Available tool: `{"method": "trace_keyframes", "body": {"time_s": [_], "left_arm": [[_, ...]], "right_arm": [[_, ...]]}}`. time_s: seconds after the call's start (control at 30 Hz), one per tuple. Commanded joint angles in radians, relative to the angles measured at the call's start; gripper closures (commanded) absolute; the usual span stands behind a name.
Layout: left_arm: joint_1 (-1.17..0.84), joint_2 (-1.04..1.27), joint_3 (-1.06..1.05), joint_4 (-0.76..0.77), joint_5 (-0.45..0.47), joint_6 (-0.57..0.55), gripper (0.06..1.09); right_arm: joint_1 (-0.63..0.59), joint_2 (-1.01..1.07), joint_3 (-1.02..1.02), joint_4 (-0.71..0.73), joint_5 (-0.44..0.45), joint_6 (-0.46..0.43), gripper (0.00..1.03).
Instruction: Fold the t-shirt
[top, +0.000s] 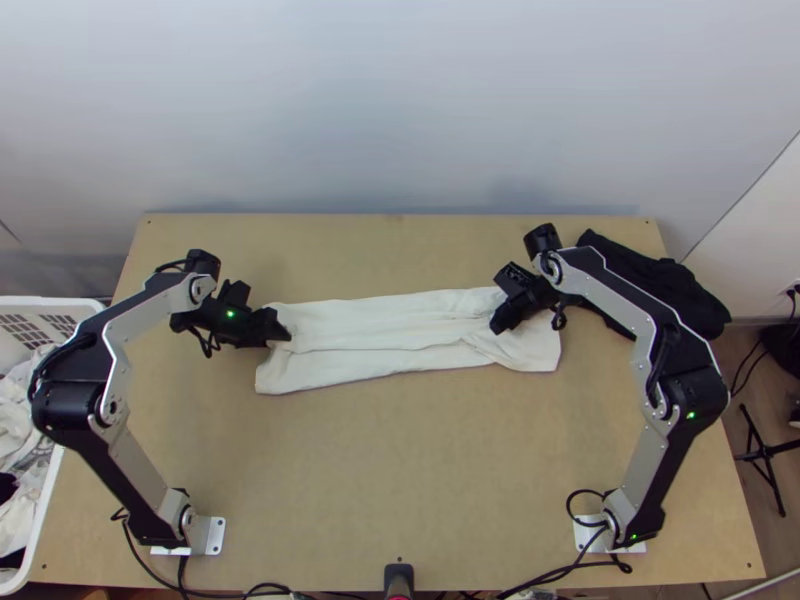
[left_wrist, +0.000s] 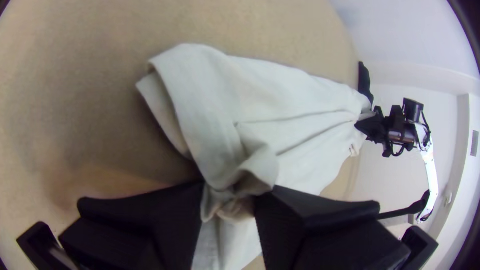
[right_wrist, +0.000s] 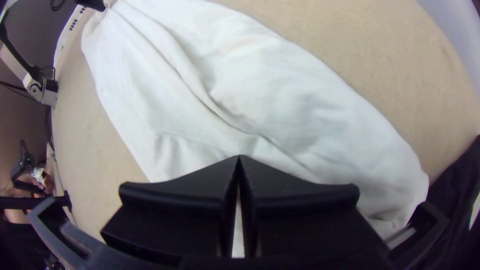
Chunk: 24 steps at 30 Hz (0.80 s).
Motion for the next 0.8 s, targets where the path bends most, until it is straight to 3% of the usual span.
{"method": "trace_keyframes", "body": {"time_s": [0.0, 0.07, 0.2, 0.43, 0.77], "left_arm": [[-0.011, 0.050, 0.020, 0.010, 0.002, -0.012, 0.94], [-0.012, 0.056, 0.030, 0.010, 0.005, -0.018, 1.05], [-0.002, 0.039, 0.033, -0.005, 0.028, -0.015, 1.05], [0.028, -0.018, 0.025, -0.085, 0.027, 0.045, 1.05], [0.190, -0.094, 0.036, -0.244, 0.027, 0.189, 1.05]], "right_arm": [[-0.002, -0.015, -0.024, 0.003, 0.000, 0.001, 1.00], [-0.004, -0.021, -0.027, 0.003, 0.000, 0.002, 1.00], [-0.018, -0.041, -0.020, 0.001, -0.006, 0.024, 1.00], [-0.048, -0.101, 0.055, -0.115, -0.167, 0.054, 1.00], [-0.038, -0.176, 0.091, -0.177, -0.176, 0.054, 1.00]]}}
